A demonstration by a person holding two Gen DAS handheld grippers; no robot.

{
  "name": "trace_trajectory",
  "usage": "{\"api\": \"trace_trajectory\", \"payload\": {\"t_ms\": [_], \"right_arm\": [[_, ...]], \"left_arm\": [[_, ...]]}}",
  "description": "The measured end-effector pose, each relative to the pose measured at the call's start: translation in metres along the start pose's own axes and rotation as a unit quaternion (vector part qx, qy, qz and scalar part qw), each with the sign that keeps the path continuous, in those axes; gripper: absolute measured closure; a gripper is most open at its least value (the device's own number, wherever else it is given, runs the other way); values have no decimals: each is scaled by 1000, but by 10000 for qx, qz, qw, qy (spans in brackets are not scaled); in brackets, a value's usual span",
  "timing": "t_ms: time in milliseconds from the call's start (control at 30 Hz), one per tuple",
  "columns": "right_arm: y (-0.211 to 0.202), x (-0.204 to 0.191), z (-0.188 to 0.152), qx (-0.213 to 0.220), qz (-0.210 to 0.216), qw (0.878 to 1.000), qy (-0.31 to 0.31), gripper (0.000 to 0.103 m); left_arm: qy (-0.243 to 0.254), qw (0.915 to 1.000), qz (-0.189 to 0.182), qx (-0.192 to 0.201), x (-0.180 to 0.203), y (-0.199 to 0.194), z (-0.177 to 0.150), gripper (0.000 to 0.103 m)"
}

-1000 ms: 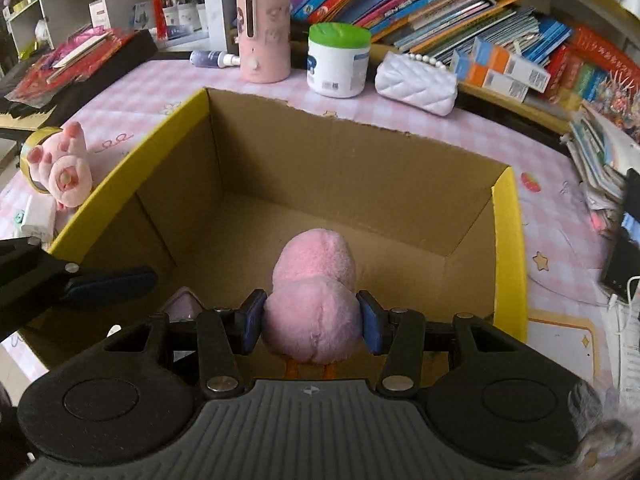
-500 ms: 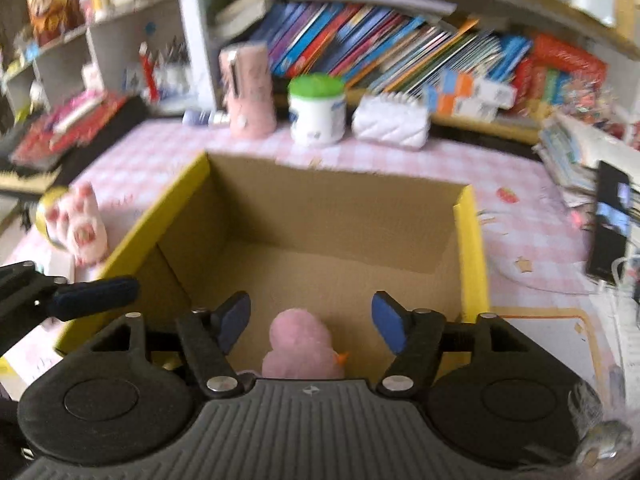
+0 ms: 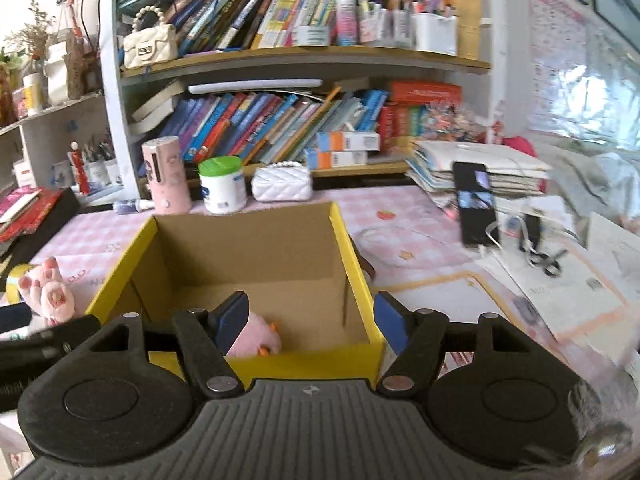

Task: Organize objects
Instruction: 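Open both tools to drop the pig and toy car into the box, then withdraw both tools from the box back toward the table items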

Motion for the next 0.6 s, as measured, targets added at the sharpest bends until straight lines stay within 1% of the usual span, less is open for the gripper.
{"api": "trace_trajectory", "payload": {"t_ms": [100,133,167,267,333,433,600], "right_arm": [[-12,-10,-18,-150,-97,9998,-116,35],[-16,-13,-25,-218,-105,9996,-154,31],[-19,-18,-32,-364,-81,9991,-186,27],[-31,-34,-54,-860,83,9962,-106,26],[-41,-46,-67,-1043,157,9943,-146,25],[-57,-68,-81,-1162,241,9926,-247,21],[-84,-104,-98,-1215,558,9905,-323,19]], "left_arm": [[-80,9998,73,-177,-10,-10,-16,16],[-143,9996,110,-235,-16,-16,-22,16],[-211,9993,124,-285,-21,-22,-26,16],[-365,9979,188,-503,-37,-37,-40,15],[-384,9972,265,-587,-47,-50,-49,15],[-383,9967,344,-629,-61,-70,-60,15],[-378,9950,521,-758,-84,-99,-76,14]]}}
Point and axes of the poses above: each gripper's, at about its wrist camera, not at the fingertips, and y roughly the way its jaws point, x to its right, z to its top, the point moved 6 cm from there along y, roughly the way its jaws point, and after that the axes turned 12 degrees about -z, right-handed, at the moved point
